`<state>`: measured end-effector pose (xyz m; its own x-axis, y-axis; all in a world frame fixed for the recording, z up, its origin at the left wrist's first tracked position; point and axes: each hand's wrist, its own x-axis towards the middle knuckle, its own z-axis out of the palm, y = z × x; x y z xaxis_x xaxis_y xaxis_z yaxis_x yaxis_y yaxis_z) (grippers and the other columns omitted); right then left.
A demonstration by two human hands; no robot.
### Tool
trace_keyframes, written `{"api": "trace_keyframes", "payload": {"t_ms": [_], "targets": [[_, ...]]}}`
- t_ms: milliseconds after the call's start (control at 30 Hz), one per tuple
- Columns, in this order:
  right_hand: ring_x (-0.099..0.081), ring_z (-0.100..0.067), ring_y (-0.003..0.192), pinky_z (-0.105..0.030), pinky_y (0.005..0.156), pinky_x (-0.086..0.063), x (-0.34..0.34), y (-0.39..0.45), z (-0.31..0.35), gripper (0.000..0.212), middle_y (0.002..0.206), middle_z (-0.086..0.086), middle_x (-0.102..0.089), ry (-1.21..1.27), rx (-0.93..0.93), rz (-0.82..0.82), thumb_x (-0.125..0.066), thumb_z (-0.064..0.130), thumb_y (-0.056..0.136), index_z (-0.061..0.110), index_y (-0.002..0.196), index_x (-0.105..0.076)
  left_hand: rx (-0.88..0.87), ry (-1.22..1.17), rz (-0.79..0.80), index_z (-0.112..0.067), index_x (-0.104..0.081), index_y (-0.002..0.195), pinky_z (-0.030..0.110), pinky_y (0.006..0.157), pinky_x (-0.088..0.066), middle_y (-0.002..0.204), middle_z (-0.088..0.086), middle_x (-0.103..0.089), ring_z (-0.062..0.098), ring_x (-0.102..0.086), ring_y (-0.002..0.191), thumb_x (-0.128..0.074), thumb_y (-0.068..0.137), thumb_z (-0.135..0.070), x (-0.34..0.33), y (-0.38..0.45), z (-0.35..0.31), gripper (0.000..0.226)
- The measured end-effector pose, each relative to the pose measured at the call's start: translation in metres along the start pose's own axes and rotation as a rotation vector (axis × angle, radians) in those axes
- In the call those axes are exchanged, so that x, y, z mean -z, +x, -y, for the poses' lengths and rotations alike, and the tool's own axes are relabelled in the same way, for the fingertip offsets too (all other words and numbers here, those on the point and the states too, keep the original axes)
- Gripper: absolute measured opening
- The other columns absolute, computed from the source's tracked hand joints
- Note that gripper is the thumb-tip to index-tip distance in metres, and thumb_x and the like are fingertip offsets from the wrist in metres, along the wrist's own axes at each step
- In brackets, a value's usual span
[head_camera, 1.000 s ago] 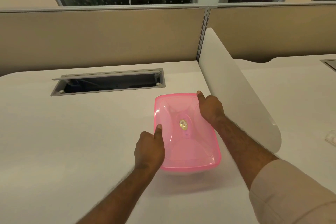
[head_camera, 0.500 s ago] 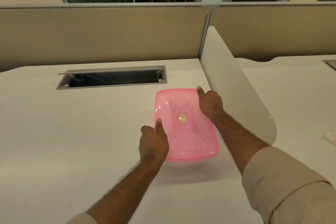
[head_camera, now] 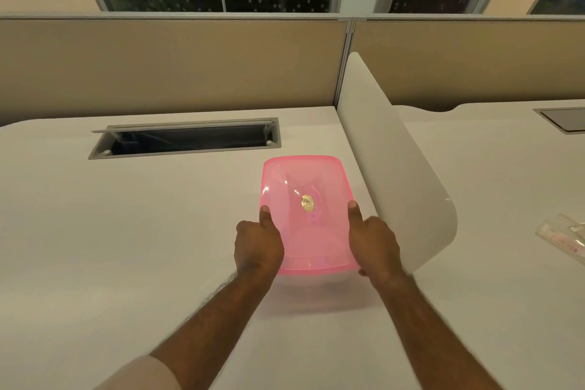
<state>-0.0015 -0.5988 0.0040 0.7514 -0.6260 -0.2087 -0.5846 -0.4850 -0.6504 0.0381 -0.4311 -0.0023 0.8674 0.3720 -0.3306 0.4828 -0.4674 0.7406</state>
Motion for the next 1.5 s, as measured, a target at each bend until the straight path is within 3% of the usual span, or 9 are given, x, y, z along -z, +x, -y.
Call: {"api": "trace_keyframes", "payload": {"t_ms": [200, 367, 567, 800, 933, 1200, 1267, 1367, 1500], "targets": [[-0.063, -0.038, 0.084, -0.046, 0.076, -0.053, 0.008, -0.015, -0.001, 0.064, 0.085, -0.016, -0.065, 0.067, 0.100, -0.039, -0.031, 0.056, 0.096, 0.000, 0.085, -0.059, 0.007, -0.013, 0.012, 0.001, -0.052, 0.120, 0.041, 0.079, -0.047, 0.118, 0.021, -0.064, 0.040, -0.060, 0.102, -0.030, 0.099, -0.055, 0.000, 0.001, -0.001, 0.064], [-0.061, -0.033, 0.069, -0.046, 0.066, -0.055, 0.007, -0.012, -0.005, 0.053, 0.064, -0.004, -0.055, 0.134, 0.139, -0.020, -0.036, 0.049, 0.098, 0.009, 0.066, -0.051, 0.019, -0.017, 0.025, 0.001, -0.052, 0.121, 0.042, 0.080, -0.048, 0.119, 0.021, -0.063, 0.041, -0.060, 0.103, -0.030, 0.099, -0.055, 0.000, -0.001, -0.003, 0.063], [-0.046, -0.019, 0.057, -0.030, 0.051, -0.031, 0.002, -0.010, -0.008, 0.048, 0.059, 0.002, -0.049, 0.099, 0.167, -0.084, -0.039, 0.042, 0.099, 0.015, 0.060, -0.042, 0.029, -0.029, 0.034, 0.000, -0.051, 0.122, 0.043, 0.083, -0.049, 0.121, 0.021, -0.063, 0.041, -0.060, 0.105, -0.030, 0.099, -0.054, 0.002, -0.004, -0.004, 0.062], [-0.046, -0.018, 0.058, -0.031, 0.050, -0.029, -0.004, -0.014, -0.011, 0.043, 0.063, 0.003, -0.050, 0.123, 0.187, -0.127, -0.038, 0.041, 0.100, 0.012, 0.069, -0.045, -0.004, -0.020, 0.022, 0.000, -0.052, 0.120, 0.041, 0.080, -0.048, 0.120, 0.021, -0.064, 0.040, -0.061, 0.104, -0.030, 0.100, -0.053, 0.002, -0.006, -0.003, 0.061], [-0.052, -0.029, 0.069, -0.031, 0.063, -0.035, -0.001, -0.009, -0.009, 0.042, 0.074, -0.005, -0.056, 0.023, 0.202, -0.095, -0.033, 0.040, 0.101, 0.008, 0.077, -0.048, -0.028, -0.001, 0.033, 0.000, -0.050, 0.120, 0.038, 0.075, -0.043, 0.121, 0.021, -0.063, 0.040, -0.060, 0.105, -0.029, 0.100, -0.052, 0.004, -0.006, -0.003, 0.059], [-0.056, -0.030, 0.086, -0.034, 0.075, -0.042, -0.002, 0.049, 0.037, 0.023, 0.093, -0.011, -0.058, -0.001, 0.195, -0.008, -0.041, 0.022, 0.095, 0.004, 0.098, -0.054, -0.085, 0.003, 0.094, -0.006, -0.041, 0.109, 0.050, 0.089, -0.052, 0.119, 0.019, -0.063, 0.041, -0.060, 0.105, -0.028, 0.101, -0.047, 0.009, -0.008, -0.004, 0.044], [-0.057, -0.031, 0.089, -0.032, 0.076, -0.042, -0.006, 0.071, 0.053, 0.035, 0.096, -0.018, -0.059, 0.009, 0.146, 0.036, -0.042, 0.032, 0.097, 0.000, 0.096, -0.056, -0.086, -0.003, 0.102, -0.006, -0.041, 0.108, 0.050, 0.089, -0.051, 0.118, 0.018, -0.063, 0.040, -0.060, 0.105, -0.028, 0.102, -0.047, 0.011, -0.009, -0.005, 0.044], [-0.059, -0.040, 0.109, -0.035, 0.084, -0.045, -0.013, 0.095, 0.071, 0.062, 0.119, -0.024, -0.063, 0.067, 0.045, 0.074, -0.040, 0.048, 0.096, -0.007, 0.118, -0.057, -0.076, 0.002, 0.112, -0.004, -0.042, 0.111, 0.049, 0.090, -0.051, 0.120, 0.019, -0.062, 0.040, -0.060, 0.107, -0.027, 0.102, -0.047, 0.012, -0.009, -0.006, 0.046], [-0.057, -0.039, 0.114, -0.038, 0.090, -0.044, -0.020, 0.112, 0.086, 0.074, 0.128, -0.022, -0.059, 0.043, -0.009, 0.108, -0.033, 0.059, 0.094, -0.006, 0.123, -0.055, -0.075, 0.005, 0.142, -0.002, -0.045, 0.111, 0.047, 0.089, -0.051, 0.118, 0.017, -0.062, 0.037, -0.060, 0.105, -0.026, 0.102, -0.048, 0.014, -0.008, -0.005, 0.050]]}}
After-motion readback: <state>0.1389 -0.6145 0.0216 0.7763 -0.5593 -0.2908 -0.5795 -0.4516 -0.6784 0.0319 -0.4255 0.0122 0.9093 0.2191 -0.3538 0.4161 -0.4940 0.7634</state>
